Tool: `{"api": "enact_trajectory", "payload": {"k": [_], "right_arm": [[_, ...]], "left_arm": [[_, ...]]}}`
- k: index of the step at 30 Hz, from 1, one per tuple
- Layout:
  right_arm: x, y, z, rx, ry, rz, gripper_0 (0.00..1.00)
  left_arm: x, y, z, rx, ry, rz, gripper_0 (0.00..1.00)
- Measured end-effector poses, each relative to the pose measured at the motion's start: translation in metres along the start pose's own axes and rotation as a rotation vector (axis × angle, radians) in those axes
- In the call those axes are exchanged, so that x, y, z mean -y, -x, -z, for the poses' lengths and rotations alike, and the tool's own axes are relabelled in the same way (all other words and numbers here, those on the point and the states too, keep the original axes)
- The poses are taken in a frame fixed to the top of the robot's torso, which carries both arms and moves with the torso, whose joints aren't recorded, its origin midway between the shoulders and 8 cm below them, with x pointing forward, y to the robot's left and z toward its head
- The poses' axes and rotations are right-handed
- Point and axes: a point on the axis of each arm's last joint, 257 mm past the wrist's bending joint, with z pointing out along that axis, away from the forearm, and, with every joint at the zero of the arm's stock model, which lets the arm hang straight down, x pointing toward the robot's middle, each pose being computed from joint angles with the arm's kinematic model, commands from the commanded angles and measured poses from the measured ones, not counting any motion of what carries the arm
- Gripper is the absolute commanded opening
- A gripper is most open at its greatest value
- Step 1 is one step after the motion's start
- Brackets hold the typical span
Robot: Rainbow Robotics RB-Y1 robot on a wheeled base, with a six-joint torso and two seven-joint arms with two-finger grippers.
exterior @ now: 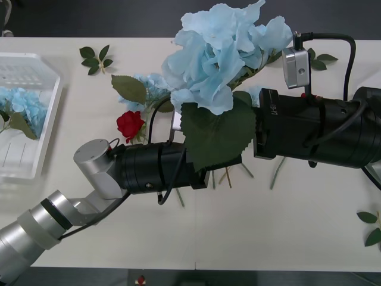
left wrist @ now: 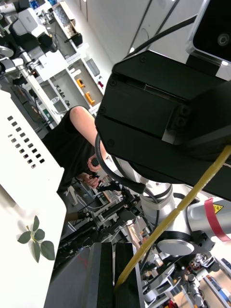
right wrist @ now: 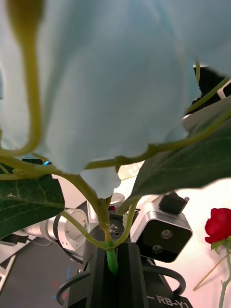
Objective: Put the red flowers into the right box and the blue flowers into the left box
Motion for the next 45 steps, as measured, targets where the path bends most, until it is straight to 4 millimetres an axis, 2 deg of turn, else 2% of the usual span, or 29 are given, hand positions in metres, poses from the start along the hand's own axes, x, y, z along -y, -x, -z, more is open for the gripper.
{"api": "enact_trajectory", "payload": {"k": [1,2,3,7,11,16,24,27,30,35,38,43,45], "right_arm": [[0.000,0.000,0.000,0.000,0.000,0.000,0.32],[0.000,0.000,0.000,0.000,0.000,0.000,0.75],[0.000,0.000,0.000,0.000,0.000,0.000,0.99],[0.000,0.000,0.000,0.000,0.000,0.000,1.00],[0.000,0.000,0.000,0.000,0.000,0.000,1.00],[0.000,0.000,0.000,-0.001,0.001,0.000,1.00],[0.001,-0.001,0.000,-0.005,-0.004,0.000,1.00],[0.010,-0.008,0.001,-0.029,-0.034,-0.011,1.00],[0.028,-0.022,0.008,-0.091,-0.107,-0.074,1.00],[0.063,-0.045,0.031,-0.217,-0.267,-0.214,1.00],[0.085,-0.057,0.049,-0.297,-0.388,-0.321,1.00],[0.120,-0.070,0.084,-0.396,-0.625,-0.485,1.00],[0.130,-0.074,0.097,-0.418,-0.710,-0.533,1.00]], "left_arm": [[0.000,0.000,0.000,0.000,0.000,0.000,0.00],[0.000,0.000,0.000,0.000,0.000,0.000,0.00],[0.000,0.001,0.000,0.002,-0.001,0.002,0.00],[0.001,0.008,0.007,0.023,-0.001,0.023,0.00],[0.006,0.021,0.023,0.033,0.002,0.030,0.00],[0.005,0.057,0.068,0.056,0.049,0.007,0.00],[0.008,0.131,0.176,-0.017,0.232,-0.179,0.00],[-0.004,0.159,0.225,-0.028,0.359,-0.222,0.00],[-0.021,0.176,0.282,-0.038,0.509,-0.228,0.00],[-0.045,0.181,0.378,-0.151,0.779,-0.256,0.00],[-0.051,0.181,0.426,-0.221,0.908,-0.272,0.00],[-0.053,0.183,0.491,-0.279,1.073,-0.273,0.00],[-0.051,0.184,0.509,-0.285,1.114,-0.267,0.00]]}}
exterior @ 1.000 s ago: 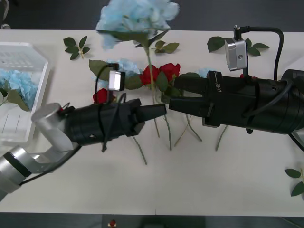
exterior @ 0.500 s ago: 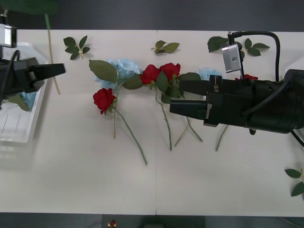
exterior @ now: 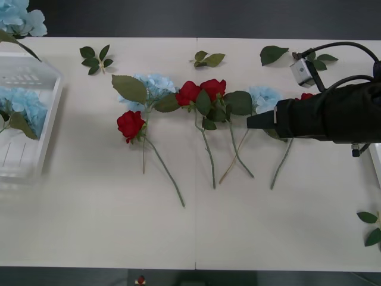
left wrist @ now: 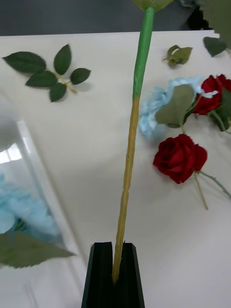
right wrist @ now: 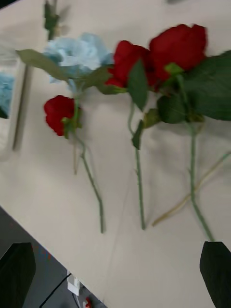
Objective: Put the red flowers into the right box and the blue flowers into the left box
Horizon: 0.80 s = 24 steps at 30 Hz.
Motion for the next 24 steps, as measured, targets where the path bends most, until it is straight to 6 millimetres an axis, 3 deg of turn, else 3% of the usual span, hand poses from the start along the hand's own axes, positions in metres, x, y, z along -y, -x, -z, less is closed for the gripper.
{"api": "enact_trajectory", "payload": {"k": [6,12,16,19,24], "right_arm": [[0.059,0.005,0.007,-0.018,-0.214,-0.217,1.00],[0.135,0.014,0.005,-0.013,-0.396,-0.286,1.00],[0.173,0.017,0.000,-0.031,-0.506,-0.299,1.00],[0.195,0.023,-0.001,-0.017,-0.566,-0.346,1.00],[0.214,0.030,-0.010,0.018,-0.593,-0.483,1.00]], "left_arm": [[-0.041,-0.018,0.025,-0.029,0.126,0.020,0.00],[-0.083,-0.058,0.050,-0.054,0.264,0.092,0.00],[-0.103,-0.079,0.066,-0.065,0.327,0.133,0.00],[-0.110,-0.091,0.069,-0.074,0.349,0.153,0.00],[-0.117,-0.113,0.055,-0.097,0.383,0.144,0.00]]}}
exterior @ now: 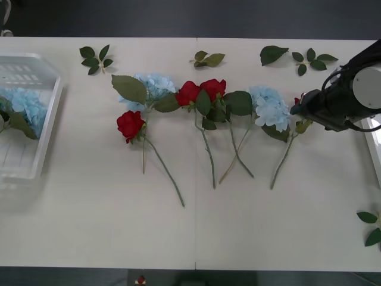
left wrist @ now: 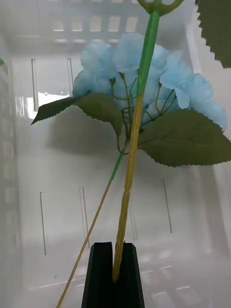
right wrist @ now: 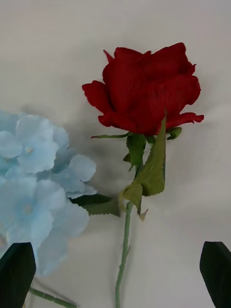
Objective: Put the red flowers into the right box and the blue flowers into the left box
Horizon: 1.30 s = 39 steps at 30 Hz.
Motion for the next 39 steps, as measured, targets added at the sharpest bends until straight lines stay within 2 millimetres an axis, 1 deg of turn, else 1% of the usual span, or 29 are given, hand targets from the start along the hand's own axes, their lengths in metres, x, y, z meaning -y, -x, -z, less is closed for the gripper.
{"api": "enact_trajectory", "payload": {"k": [6,7,8,9,10,11,12,14,16,18,21,24,26,29,33,36,38,39], "right_arm": [[0.006,0.020,-0.021,0.030,-0.024,-0.075,1.00],[0.009,0.023,-0.025,0.034,-0.033,-0.084,1.00],[0.011,0.025,-0.028,0.039,-0.042,-0.091,1.00],[0.011,0.028,-0.030,0.043,-0.048,-0.097,1.00],[0.013,0.030,-0.033,0.047,-0.054,-0.104,1.00],[0.013,0.031,-0.036,0.050,-0.058,-0.111,1.00],[0.014,0.032,-0.038,0.051,-0.063,-0.116,1.00],[0.018,0.033,-0.043,0.056,-0.081,-0.122,1.00],[0.021,0.035,-0.048,0.063,-0.089,-0.127,1.00],[0.023,0.034,-0.052,0.068,-0.093,-0.132,1.00],[0.028,0.034,-0.059,0.074,-0.106,-0.137,1.00],[0.031,0.032,-0.065,0.076,-0.112,-0.144,1.00],[0.034,0.031,-0.070,0.081,-0.121,-0.145,1.00],[0.036,0.029,-0.077,0.088,-0.125,-0.148,1.00],[0.040,0.020,-0.088,0.074,-0.137,-0.161,1.00],[0.039,0.015,-0.095,0.064,-0.139,-0.171,1.00],[0.036,0.017,-0.097,0.071,-0.134,-0.169,1.00],[0.034,0.018,-0.097,0.073,-0.133,-0.165,0.72]], "left_arm": [[0.009,-0.028,-0.026,-0.018,-0.002,0.024,0.00],[0.011,-0.029,-0.028,-0.018,-0.005,0.029,0.02],[0.012,-0.031,-0.030,-0.017,-0.009,0.032,0.21],[0.014,-0.031,-0.031,-0.017,-0.011,0.033,0.45],[0.014,-0.031,-0.031,-0.017,-0.012,0.033,0.54],[0.014,-0.031,-0.031,-0.017,-0.012,0.033,0.73],[0.014,-0.031,-0.031,-0.018,-0.012,0.033,0.78],[0.014,-0.032,-0.031,-0.018,-0.012,0.032,0.94],[0.018,-0.033,-0.031,-0.025,-0.027,0.032,1.00],[0.027,-0.037,-0.031,-0.040,-0.061,0.033,1.00],[0.048,-0.038,-0.026,-0.060,-0.145,0.041,1.00],[0.075,-0.029,-0.016,-0.081,-0.250,0.017,1.00],[0.093,-0.011,-0.009,-0.076,-0.314,-0.014,1.00],[0.117,0.021,0.001,-0.057,-0.387,-0.079,1.00],[0.150,0.062,0.009,-0.031,-0.464,-0.186,1.00],[0.178,0.083,0.008,-0.028,-0.499,-0.306,1.00],[0.198,0.090,0.007,-0.037,-0.520,-0.395,1.00],[0.208,0.092,0.006,-0.044,-0.528,-0.437,1.00]]}}
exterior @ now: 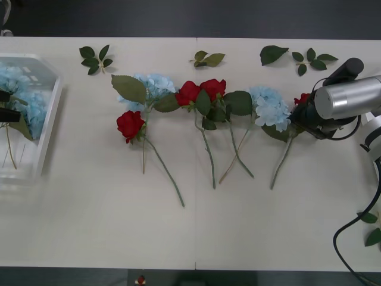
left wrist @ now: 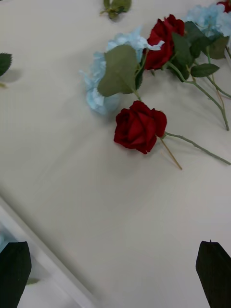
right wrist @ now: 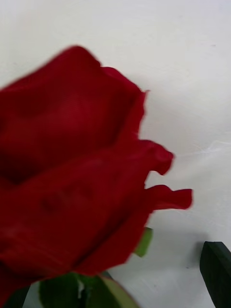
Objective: Put the red flowers into the right box and the blue flowers into the left box
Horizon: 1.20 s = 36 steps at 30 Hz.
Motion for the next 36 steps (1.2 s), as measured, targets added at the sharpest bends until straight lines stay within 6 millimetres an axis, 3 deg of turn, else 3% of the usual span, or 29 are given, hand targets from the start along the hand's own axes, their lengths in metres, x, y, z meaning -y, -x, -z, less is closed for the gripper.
{"api": "enact_trajectory", "payload": {"k": [1,2,4,7,13,17,20,24,29,32,36], "right_arm": [[-0.002,0.000,0.000,0.001,0.001,0.003,0.50],[-0.003,0.000,0.001,0.001,0.003,0.007,0.21],[-0.003,0.000,0.001,0.001,0.004,0.027,0.00],[-0.004,0.000,0.001,0.001,0.004,0.031,0.00],[-0.005,0.000,0.001,0.001,0.008,0.029,0.00],[-0.007,0.002,0.001,0.008,0.018,0.029,0.00],[-0.008,0.001,0.001,0.003,0.022,0.025,0.00],[-0.008,0.000,0.001,0.002,0.023,0.024,0.00],[-0.014,-0.008,0.003,-0.039,0.048,-0.002,0.00],[-0.010,-0.012,0.014,-0.086,0.034,0.005,0.00],[-0.012,0.002,0.040,-0.093,0.054,0.096,0.00]], "left_arm": [[0.006,0.005,-0.005,-0.014,-0.008,-0.029,1.00],[0.009,0.009,-0.012,-0.022,-0.010,-0.033,1.00],[0.015,0.016,-0.028,-0.036,-0.003,0.030,1.00],[0.023,0.018,-0.058,-0.051,0.009,0.176,1.00],[0.043,0.024,-0.125,-0.013,0.028,0.149,1.00],[0.069,-0.003,-0.176,-0.017,0.025,0.369,1.00],[0.085,-0.017,-0.203,-0.027,0.016,0.387,1.00],[0.094,-0.007,-0.218,-0.016,0.011,0.346,1.00],[0.094,0.016,-0.219,0.004,0.010,0.328,1.00],[0.094,0.016,-0.220,0.004,0.008,0.333,1.00],[0.108,0.011,-0.225,0.012,-0.045,0.441,1.00]]}}
